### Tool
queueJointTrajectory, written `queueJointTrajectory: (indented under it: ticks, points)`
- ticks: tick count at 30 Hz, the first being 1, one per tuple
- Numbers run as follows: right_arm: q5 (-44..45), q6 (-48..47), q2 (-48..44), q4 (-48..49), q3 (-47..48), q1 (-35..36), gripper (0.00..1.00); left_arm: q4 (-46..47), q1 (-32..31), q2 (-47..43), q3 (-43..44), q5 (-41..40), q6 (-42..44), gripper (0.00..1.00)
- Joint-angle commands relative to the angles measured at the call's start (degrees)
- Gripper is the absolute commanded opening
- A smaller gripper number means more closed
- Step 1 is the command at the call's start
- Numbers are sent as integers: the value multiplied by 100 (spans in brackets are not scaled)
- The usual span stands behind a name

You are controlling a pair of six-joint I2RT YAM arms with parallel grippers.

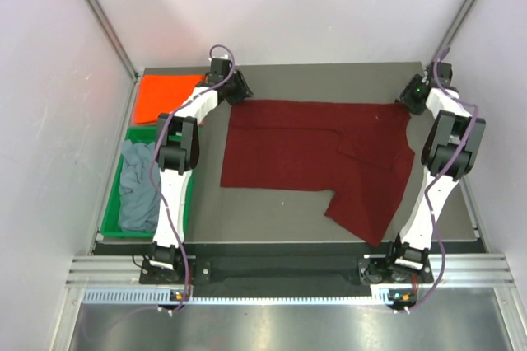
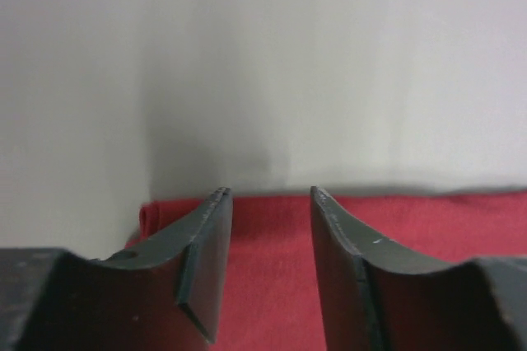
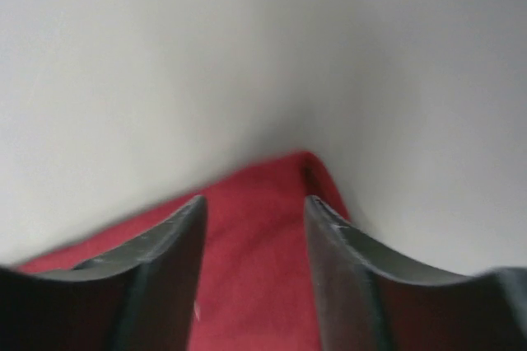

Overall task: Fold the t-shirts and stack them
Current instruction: Fold the tshirt

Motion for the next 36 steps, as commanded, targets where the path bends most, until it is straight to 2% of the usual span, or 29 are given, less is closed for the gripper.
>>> queueJointTrajectory:
  ticks: [1,2,5,7,8,11,13,14,17,20,25,31,36]
  points:
    - [447,138,-1198,-667,60,-21,54,-338,43,-891,363,-27,380,50]
    - [727,226,-1383,-886,-10,-3,60,-521,26,-1153,354,-80,425,50]
    - [1132,376,-2339,-1657,-667,215,68,-786,-9,-1768,74,-54,460,51]
    - [1099,515,-2753,-1994,-1089,348,68,-918,-62,-2286,-400,-54,574,51]
    - [1029,569,-3260,-2082,-1718,505,68,-988,-141,-2473,-585,-89,618,51]
    - [238,763,-4350,-1925,-3168,865,67,-1165,-299,-3246,-1577,199,584,51]
    - [647,955,-4749,-2178,-3604,1129,68,-1051,-579,-3842,-2482,315,627,50]
    - [894,1078,-5003,-2667,-3867,1400,68,-1016,-703,-4011,-3024,263,688,50]
    - [1905,1675,-5233,-3373,-4298,2129,65,-972,-1046,-4530,-3904,244,663,50]
    - [2162,2211,-5348,-3954,-4772,2561,60,-752,-1213,-4917,-4740,403,461,50]
    - [2048,3055,-5892,-4499,-5450,2598,59,-1041,-1222,-5505,-5358,341,530,51]
    - [1996,3636,-6710,-4562,-6355,2607,57,-515,-1319,-6025,-6123,833,197,50]
    - [2179,3856,-6843,-4518,-6418,2677,54,-260,-1319,-6113,-6396,921,21,50]
